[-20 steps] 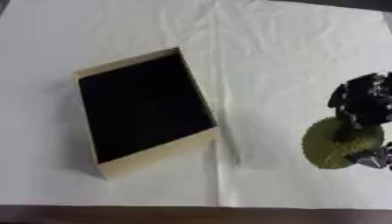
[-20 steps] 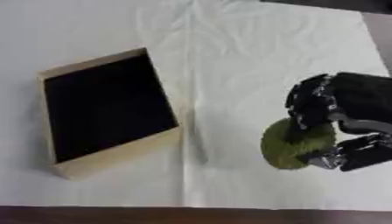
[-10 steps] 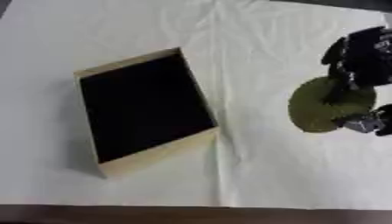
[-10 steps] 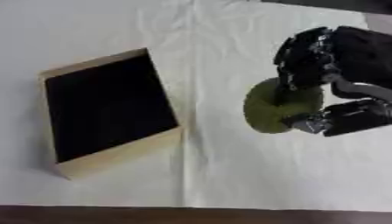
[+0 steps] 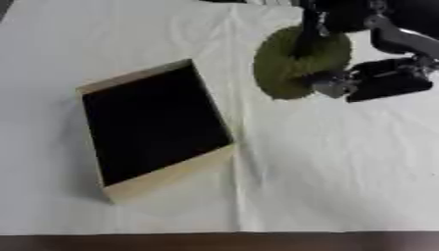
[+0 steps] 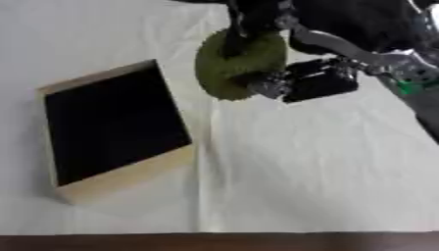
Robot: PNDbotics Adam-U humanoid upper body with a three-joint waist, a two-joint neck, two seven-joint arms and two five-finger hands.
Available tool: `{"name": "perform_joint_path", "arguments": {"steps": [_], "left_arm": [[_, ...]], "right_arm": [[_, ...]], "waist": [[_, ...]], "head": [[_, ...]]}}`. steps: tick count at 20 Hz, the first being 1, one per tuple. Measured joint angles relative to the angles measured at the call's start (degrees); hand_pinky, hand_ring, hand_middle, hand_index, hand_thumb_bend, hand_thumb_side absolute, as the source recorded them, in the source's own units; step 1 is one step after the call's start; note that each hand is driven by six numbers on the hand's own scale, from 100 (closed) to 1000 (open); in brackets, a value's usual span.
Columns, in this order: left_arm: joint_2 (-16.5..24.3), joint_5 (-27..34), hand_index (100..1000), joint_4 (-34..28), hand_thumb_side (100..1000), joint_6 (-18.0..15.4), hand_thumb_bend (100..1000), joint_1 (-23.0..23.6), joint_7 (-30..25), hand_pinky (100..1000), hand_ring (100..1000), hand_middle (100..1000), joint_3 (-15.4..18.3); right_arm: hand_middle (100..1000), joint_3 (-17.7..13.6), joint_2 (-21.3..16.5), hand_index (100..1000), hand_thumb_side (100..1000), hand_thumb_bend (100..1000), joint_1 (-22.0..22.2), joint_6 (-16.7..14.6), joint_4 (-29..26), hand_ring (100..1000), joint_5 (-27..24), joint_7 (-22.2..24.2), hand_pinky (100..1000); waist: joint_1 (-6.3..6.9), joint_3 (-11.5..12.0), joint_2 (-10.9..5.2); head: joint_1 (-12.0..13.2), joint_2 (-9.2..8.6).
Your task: Pick up objects on the table and place them in the box.
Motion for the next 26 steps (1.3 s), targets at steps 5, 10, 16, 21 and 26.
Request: {"name": "perform_joint_path", "arguments": {"steps": [5, 10, 16, 21, 26], "left_arm": [[-0.50, 0.20, 702, 0.00, 758, 0.01, 885, -0.01, -0.16, 543, 669, 666, -0.24], [-0.53, 0.28, 703, 0.00, 758, 0.15, 886, -0.02, -0.35, 543, 669, 666, -0.26], [-0.95, 0.34, 702, 0.00, 758, 0.08, 887, -0.02, -0.46, 543, 669, 666, -0.30], [-0.98, 0.51, 703, 0.00, 758, -0.05, 888, -0.32, -0.59, 543, 670, 666, -0.55], [-1.33, 0.60, 702, 0.00, 758, -0.07, 888, -0.44, -0.59, 543, 670, 666, -0.56]], "right_arm": [[424, 0.05, 9.80, 527, 100, 100, -4.19, 4.14, 0.00, 500, 3.19, 3.99, 613], [426, 0.06, 16.99, 537, 100, 100, -6.05, 8.14, 0.01, 498, 6.77, 6.43, 565], [423, 0.55, 23.40, 554, 100, 100, -6.61, 10.19, 4.01, 491, 10.96, 6.58, 568], [421, 1.47, 27.21, 573, 100, 100, -6.44, 10.68, 9.98, 494, 13.46, 5.43, 580], [426, 2.66, 29.71, 604, 100, 100, -4.67, 10.51, 15.22, 532, 14.11, 4.30, 685]], "waist": [[0.08, 0.97, 0.00], [0.08, 2.38, 0.00], [0.08, 3.93, 0.00], [0.08, 5.35, 0.00], [0.08, 6.04, 0.05]], "head": [[-1.63, -0.01], [-3.18, 0.01], [-4.86, 0.07], [-6.03, 0.08], [-6.56, 0.07]]}}
